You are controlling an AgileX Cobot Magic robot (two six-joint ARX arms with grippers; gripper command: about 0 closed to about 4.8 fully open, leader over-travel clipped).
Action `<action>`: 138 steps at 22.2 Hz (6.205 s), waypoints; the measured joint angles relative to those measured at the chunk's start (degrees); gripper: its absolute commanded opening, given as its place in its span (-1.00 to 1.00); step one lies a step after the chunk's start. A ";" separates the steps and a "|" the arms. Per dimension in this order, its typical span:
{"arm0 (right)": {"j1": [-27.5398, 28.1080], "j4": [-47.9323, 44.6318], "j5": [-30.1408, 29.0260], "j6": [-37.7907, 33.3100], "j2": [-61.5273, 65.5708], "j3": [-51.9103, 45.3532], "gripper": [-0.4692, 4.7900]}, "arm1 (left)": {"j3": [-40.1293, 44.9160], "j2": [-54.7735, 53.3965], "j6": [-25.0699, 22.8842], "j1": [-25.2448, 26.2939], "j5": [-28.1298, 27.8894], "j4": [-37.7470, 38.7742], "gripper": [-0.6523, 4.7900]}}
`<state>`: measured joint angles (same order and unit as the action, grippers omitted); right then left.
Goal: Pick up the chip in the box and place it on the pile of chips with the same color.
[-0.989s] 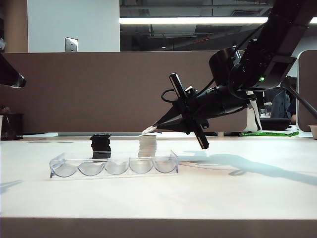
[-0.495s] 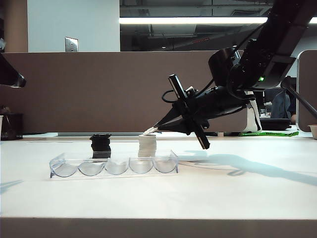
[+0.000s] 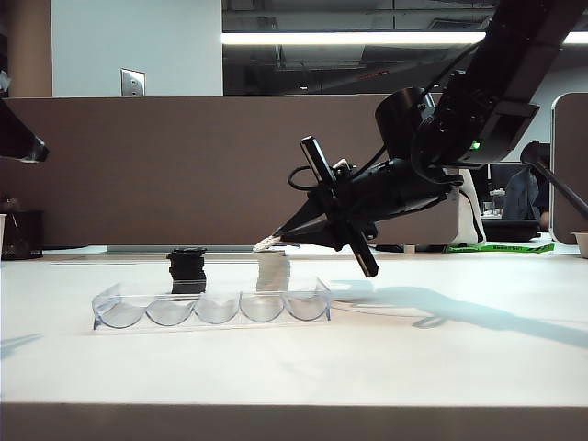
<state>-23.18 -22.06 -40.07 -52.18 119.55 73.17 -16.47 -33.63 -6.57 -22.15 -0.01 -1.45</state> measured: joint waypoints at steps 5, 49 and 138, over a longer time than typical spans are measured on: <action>0.07 0.00 0.11 0.02 0.00 0.00 -0.82 | 0.00 0.00 0.02 0.00 -0.02 0.00 -0.65; 8.44 13.03 39.10 59.56 -18.97 -1.03 -0.84 | 0.00 2.23 -5.42 0.02 -8.44 -6.40 -0.78; 21.97 20.31 38.60 51.32 -119.64 -72.74 -0.85 | 16.24 33.38 8.63 22.82 1.51 -4.79 -0.78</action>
<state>-1.21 -1.76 -1.48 -0.86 -0.10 0.43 -0.23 -0.25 2.07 0.67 1.50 -6.24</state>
